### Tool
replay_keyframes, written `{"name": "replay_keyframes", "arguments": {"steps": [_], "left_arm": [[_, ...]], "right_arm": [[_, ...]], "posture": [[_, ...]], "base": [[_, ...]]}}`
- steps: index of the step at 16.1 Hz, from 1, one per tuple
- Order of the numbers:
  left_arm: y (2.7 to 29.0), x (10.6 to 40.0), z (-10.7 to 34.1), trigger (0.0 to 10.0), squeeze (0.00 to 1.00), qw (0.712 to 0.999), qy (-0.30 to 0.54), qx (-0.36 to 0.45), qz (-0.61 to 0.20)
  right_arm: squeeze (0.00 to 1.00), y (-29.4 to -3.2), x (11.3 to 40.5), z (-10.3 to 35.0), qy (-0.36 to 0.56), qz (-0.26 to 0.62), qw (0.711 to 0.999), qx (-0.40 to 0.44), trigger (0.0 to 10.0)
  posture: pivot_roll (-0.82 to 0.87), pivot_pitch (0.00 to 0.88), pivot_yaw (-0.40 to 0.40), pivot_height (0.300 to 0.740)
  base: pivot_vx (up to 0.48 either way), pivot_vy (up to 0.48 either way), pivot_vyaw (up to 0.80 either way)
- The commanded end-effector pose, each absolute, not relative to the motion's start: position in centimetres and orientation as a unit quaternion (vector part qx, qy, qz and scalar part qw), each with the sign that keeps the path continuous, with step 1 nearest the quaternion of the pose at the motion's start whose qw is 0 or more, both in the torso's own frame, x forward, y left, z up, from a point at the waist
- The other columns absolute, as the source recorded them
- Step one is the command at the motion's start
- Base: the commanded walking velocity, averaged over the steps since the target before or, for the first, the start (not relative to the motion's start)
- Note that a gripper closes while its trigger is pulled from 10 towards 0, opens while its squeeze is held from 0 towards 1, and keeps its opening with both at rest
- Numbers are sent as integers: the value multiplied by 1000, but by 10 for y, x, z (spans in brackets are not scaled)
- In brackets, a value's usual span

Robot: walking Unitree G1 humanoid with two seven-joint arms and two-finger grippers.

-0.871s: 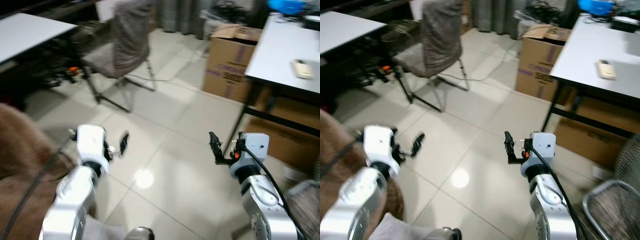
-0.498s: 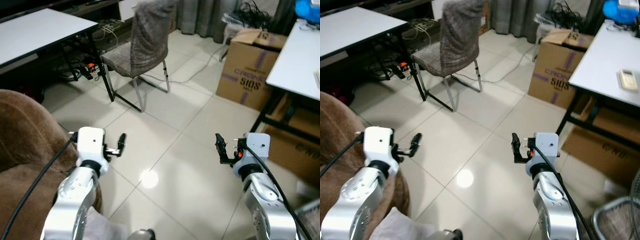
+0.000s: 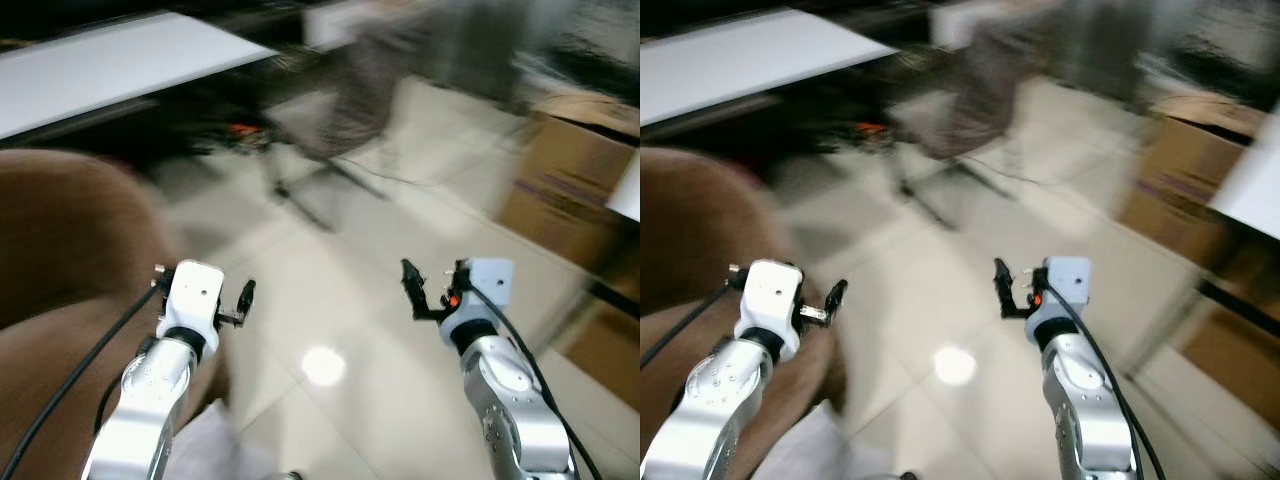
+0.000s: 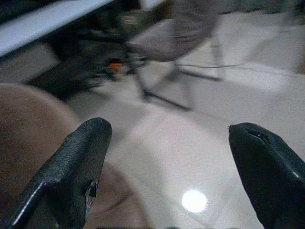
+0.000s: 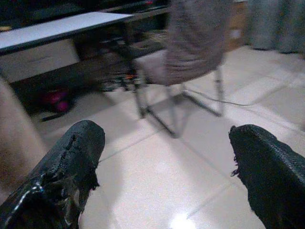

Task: Move the pillow to the sofa from floor

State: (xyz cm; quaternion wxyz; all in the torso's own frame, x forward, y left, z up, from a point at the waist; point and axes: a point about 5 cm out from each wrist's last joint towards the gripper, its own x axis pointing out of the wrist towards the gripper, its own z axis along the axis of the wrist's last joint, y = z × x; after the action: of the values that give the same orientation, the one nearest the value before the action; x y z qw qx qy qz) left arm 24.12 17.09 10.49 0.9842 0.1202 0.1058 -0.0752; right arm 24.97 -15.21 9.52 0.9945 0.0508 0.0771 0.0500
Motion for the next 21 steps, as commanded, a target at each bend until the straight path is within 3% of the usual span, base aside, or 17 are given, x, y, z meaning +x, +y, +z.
{"name": "replay_keyframes", "arguments": {"steps": [1,7,11,15,19,21], "left_arm": [[173,244,104,10000,0,984,107,124,-72],[167,245,103,10000,0,986,100,118,-67],[171,245,104,10000,0,988,95,110,-54],[169,247,108,10000,0,990,81,101,-61],[168,251,109,10000,0,990,75,102,-63],[168,252,109,10000,0,990,71,103,-62]], "right_arm": [[0,-156,246,95,80,38,995,46,10000],[0,-168,254,87,101,11,993,61,10000],[0,-163,256,91,91,18,993,69,10000],[0,-171,259,90,109,-32,990,82,10000],[0,-166,257,89,110,18,993,41,10000],[0,-161,257,89,107,36,992,51,10000]], "posture": [[-7,0,72,740],[7,0,36,740],[17,0,29,740],[11,0,33,740],[7,0,34,740],[12,0,28,740]], "base": [[0,0,800],[0,0,800],[0,0,800],[0,0,0],[0,0,0],[0,0,800]]}}
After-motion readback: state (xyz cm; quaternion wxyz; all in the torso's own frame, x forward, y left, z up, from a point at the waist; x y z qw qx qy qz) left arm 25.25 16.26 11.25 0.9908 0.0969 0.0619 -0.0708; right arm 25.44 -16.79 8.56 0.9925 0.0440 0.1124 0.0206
